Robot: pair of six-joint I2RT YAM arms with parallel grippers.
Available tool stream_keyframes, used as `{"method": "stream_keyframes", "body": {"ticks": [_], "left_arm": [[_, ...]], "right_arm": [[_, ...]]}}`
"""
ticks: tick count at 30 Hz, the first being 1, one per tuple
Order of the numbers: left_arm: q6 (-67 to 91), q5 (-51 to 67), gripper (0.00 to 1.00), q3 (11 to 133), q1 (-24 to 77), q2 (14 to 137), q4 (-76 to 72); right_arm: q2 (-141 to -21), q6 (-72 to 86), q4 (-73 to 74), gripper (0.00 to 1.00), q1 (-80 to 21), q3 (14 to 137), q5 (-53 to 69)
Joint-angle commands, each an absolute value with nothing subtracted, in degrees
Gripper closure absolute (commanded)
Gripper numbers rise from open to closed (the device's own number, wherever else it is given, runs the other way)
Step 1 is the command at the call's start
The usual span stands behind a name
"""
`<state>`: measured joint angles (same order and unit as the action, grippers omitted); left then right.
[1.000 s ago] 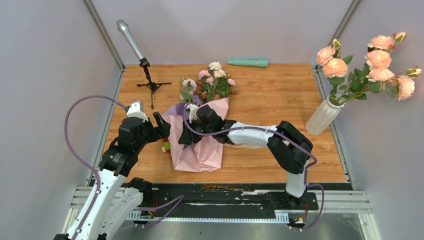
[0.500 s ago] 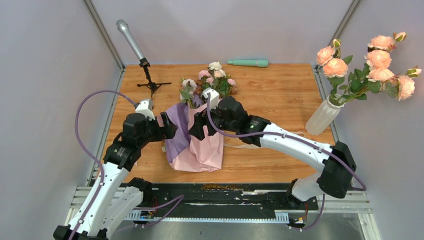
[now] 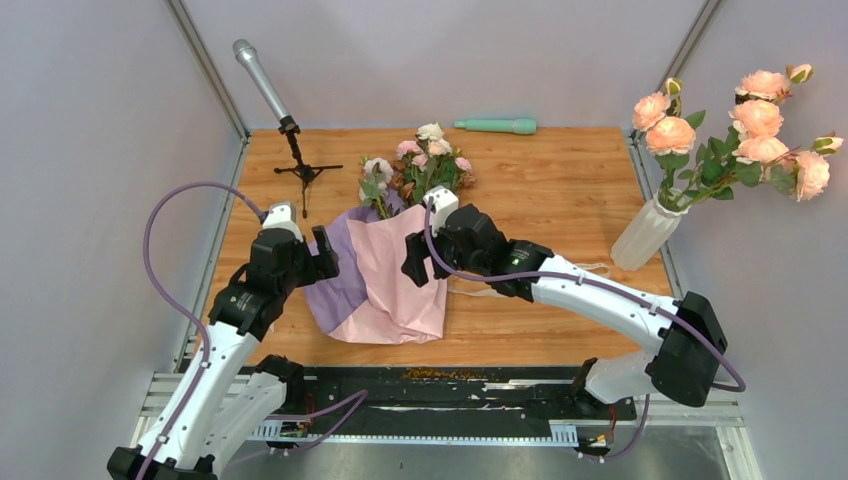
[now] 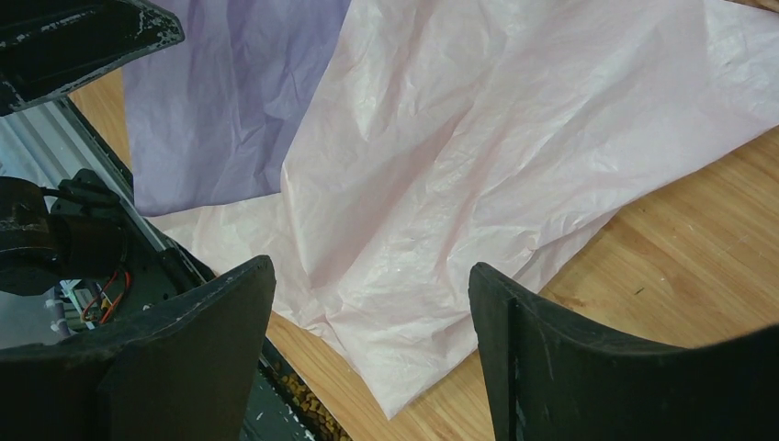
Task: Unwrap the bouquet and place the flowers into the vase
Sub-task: Unfold the wrapping paper at the center of the board.
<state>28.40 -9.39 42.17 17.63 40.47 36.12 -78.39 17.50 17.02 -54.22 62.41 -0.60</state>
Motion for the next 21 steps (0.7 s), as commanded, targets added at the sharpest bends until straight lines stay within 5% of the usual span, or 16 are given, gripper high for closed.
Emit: {"method": "stream_keyframes", "body": {"ticks": [1,16,21], "left_arm": [[28.8,-18.7,0.0,41.7,17.1,39.8,38.7],[39.5,-12.3,0.0,30.0,7.8,34.1,33.0],[41.3,-12.2,0.17,28.2,7.7,32.1,29.7]], "right_arm": [[-80.7,18.3,15.2,0.22,-55.3,63.2,-1.7],[-96.1,18.3,14.6,0.25,-63.8,73.8,-10.3],[-101.5,17.3,13.9,0.25,-64.7,77.9,-10.2]]}}
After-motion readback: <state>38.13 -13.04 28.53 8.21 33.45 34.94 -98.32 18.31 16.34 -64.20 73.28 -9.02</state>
